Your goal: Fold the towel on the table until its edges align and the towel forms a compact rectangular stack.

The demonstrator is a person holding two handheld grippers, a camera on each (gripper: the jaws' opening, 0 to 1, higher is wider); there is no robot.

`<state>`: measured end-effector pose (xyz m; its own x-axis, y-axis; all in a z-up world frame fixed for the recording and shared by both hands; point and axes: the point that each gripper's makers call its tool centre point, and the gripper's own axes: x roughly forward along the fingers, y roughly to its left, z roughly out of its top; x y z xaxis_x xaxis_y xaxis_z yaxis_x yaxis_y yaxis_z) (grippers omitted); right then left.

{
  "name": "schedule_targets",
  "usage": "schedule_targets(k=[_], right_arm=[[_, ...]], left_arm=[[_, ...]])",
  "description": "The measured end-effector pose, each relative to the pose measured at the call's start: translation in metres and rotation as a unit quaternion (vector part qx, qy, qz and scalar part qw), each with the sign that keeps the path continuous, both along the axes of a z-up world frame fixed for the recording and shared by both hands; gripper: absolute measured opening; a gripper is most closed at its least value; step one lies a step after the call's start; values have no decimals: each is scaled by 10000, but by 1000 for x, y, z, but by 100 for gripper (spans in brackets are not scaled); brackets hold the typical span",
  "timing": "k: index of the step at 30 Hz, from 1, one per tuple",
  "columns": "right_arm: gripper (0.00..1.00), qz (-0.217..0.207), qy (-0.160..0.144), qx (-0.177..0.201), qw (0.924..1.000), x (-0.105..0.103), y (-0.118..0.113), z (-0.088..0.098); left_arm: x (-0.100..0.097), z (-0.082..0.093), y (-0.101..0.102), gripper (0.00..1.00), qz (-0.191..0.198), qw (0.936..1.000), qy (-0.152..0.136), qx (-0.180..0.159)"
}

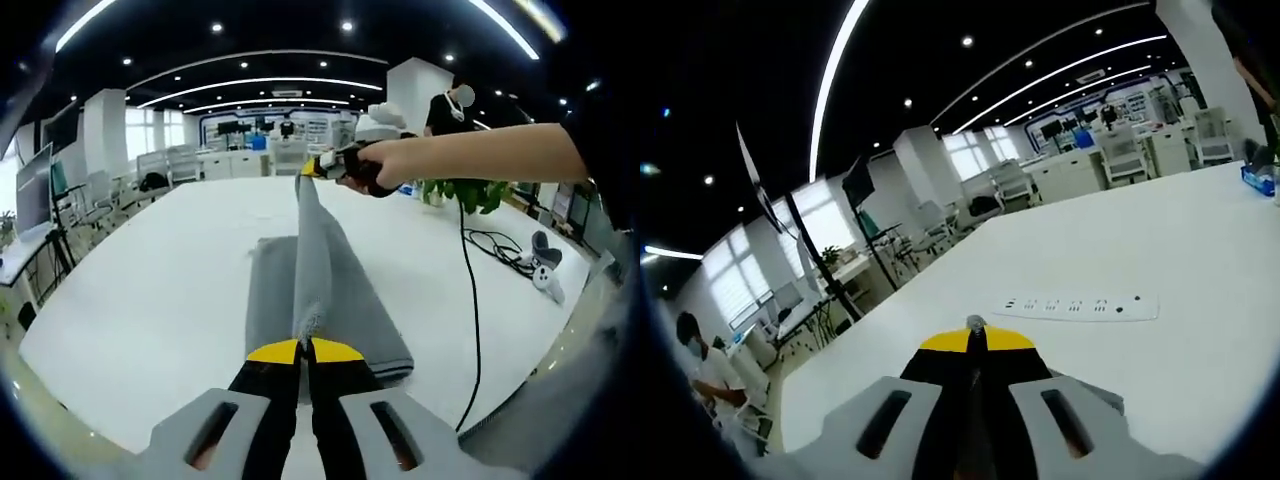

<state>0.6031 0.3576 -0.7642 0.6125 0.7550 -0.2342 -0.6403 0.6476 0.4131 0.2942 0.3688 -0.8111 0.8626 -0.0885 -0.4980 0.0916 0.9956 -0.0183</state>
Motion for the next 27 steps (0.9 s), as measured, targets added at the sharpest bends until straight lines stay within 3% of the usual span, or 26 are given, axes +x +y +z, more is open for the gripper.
schedule_targets(k=[3, 10, 16, 27], right_arm=[[0, 47, -45, -93, 9999, 1, 7, -12], [0, 119, -16, -332, 9994, 14, 19, -37], [0, 220, -5, -626, 9978, 22, 34, -61], [1, 348, -30, -715, 9968, 19, 46, -71]], left_arm=[[0, -14, 6, 3, 28, 9995, 179, -241], [2, -32, 22, 3, 312, 9973, 505, -433], [0, -55, 25, 3, 310, 9940, 857, -597], [-1, -68, 34, 3, 608, 9900, 1043, -734]])
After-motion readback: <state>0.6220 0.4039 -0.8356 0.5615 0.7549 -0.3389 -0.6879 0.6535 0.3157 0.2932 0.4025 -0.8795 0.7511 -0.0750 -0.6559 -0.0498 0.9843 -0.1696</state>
